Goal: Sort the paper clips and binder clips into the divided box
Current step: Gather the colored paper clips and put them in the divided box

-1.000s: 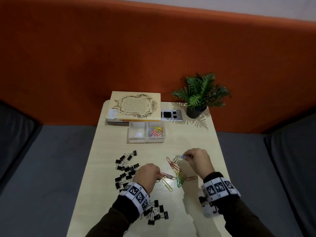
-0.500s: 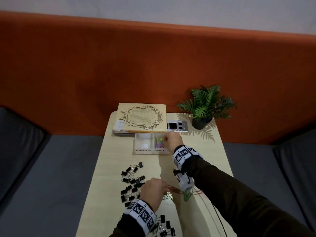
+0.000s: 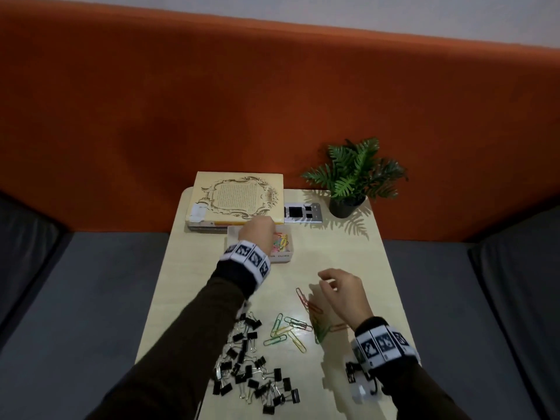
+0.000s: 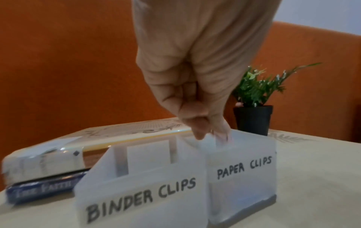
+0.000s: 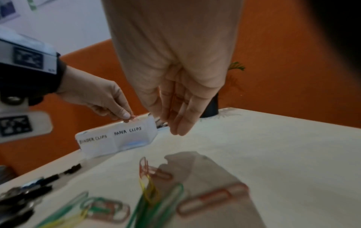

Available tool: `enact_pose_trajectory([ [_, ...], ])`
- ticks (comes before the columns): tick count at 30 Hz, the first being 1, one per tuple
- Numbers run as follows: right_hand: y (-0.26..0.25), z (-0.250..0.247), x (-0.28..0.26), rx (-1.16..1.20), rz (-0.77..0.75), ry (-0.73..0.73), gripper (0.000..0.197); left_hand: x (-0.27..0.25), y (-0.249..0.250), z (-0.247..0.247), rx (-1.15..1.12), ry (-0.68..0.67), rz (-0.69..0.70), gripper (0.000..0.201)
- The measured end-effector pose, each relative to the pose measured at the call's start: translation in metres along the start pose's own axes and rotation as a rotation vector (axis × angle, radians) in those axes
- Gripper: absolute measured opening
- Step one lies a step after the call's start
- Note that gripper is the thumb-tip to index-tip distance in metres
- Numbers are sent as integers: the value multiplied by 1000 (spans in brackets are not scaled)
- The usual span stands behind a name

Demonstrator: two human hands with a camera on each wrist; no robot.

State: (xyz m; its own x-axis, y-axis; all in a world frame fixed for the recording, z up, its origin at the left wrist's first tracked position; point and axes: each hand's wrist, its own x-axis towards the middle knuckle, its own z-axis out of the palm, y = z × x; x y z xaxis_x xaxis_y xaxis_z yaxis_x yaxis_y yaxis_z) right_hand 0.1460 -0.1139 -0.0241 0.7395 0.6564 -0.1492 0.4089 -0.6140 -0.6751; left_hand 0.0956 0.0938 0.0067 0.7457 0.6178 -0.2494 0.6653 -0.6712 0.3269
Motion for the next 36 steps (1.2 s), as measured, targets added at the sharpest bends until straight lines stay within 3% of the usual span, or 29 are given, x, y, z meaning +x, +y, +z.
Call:
enact_pose_trajectory([
  [6,42,3,-42,-96,55,-19,23,-36,17,6,112,-35,109,16],
  [10,59,4,-63,-157,123,-137,31,-105,14,53,71,-300,32,27],
  [12,62,6,-70,-179,68,-188,41,-125,11,74,88,-372,14,28],
  [16,58,17,-71,-200,-117,-209,55,-135,5,96,82,-301,90,31],
  [20,53,31,-70,-155,-201,-137,33,-130,-2,105,107,-263,161,17],
  [23,48,38,-71,-143,-205,-78,16,-128,-7,109,136,-241,166,11],
  [27,45,41,-69,-179,-165,-78,16,-128,-10,115,139,-227,156,16],
  [36,44,37,-57,-270,-98,-274,13,-125,-11,108,66,-318,108,19],
])
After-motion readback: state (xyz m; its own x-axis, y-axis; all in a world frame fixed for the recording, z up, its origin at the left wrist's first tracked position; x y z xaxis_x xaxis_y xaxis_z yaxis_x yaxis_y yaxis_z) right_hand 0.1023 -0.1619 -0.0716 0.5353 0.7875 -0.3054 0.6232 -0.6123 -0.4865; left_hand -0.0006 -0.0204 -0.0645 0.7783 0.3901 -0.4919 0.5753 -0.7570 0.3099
